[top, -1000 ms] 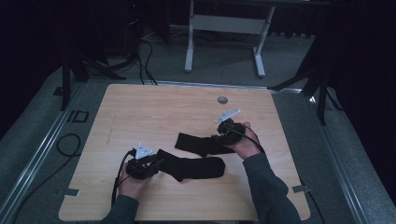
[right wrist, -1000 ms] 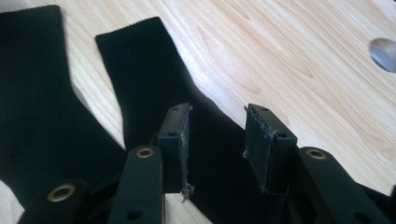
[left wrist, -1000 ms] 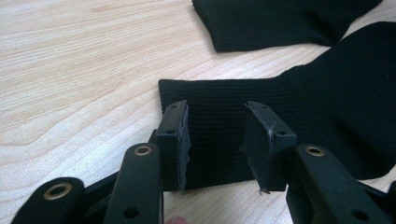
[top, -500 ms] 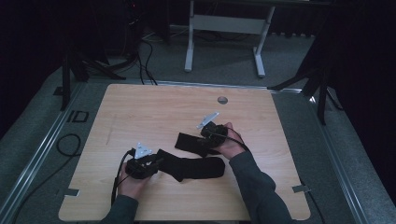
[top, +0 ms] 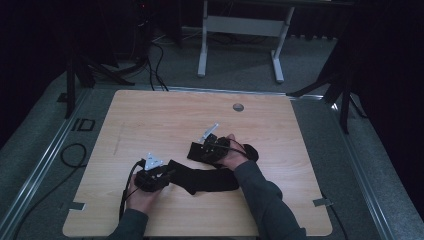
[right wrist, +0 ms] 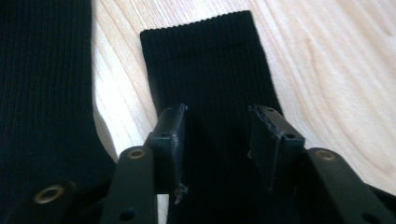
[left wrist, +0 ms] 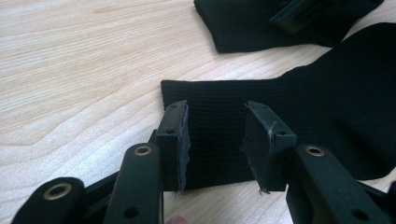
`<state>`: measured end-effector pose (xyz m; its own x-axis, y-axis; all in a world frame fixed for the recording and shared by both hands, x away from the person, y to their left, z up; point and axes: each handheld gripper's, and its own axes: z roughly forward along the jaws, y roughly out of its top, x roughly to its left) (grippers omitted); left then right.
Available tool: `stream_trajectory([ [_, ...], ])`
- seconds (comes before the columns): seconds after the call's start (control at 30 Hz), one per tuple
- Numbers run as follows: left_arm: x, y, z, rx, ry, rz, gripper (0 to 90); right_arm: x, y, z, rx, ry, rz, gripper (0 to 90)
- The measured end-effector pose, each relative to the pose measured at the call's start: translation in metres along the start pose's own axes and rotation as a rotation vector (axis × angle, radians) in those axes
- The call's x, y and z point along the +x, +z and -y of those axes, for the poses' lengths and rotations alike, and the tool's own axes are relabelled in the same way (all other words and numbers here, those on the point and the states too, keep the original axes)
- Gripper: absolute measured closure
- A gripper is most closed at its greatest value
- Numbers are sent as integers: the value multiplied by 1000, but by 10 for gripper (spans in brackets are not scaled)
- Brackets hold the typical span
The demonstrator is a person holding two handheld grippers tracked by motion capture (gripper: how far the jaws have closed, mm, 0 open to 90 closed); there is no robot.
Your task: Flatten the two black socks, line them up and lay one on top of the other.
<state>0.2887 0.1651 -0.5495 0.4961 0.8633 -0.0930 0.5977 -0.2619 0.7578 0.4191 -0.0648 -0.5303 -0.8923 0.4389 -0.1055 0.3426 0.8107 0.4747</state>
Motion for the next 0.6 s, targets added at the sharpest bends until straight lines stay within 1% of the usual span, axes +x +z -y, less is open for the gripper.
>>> stream_trajectory([
  [0.07, 0, 0, 0, 0, 1, 0, 607, -1, 6, -1, 21, 9, -4, 512],
  [0.1, 0, -1, 0, 0, 1, -1, 607, -4, 7, -1, 17, 29, -15, 510],
  [0.13, 0, -1, 0, 0, 0, 0, 607, -6, 8, -1, 14, 66, -31, 503],
  [0.17, 0, -1, 0, 0, 0, 0, 607, -8, 9, 0, 12, 84, -40, 501],
  [0.27, 1, -1, 0, -2, 0, -1, 607, -7, 8, -1, 14, 78, -13, 480],
  [0.33, 1, 0, 0, -2, -1, -2, 607, -7, 8, -1, 6, 77, -8, 479],
  [0.4, 1, 0, 0, -2, 0, -2, 607, -8, 7, -1, 0, 77, -9, 479],
  [0.5, 0, 0, 0, 0, -1, -1, 607, -9, 9, 0, 5, 84, -25, 478],
  [0.6, 0, 0, 0, 4, 3, -1, 607, -11, 10, -1, 12, 117, -37, 480],
])
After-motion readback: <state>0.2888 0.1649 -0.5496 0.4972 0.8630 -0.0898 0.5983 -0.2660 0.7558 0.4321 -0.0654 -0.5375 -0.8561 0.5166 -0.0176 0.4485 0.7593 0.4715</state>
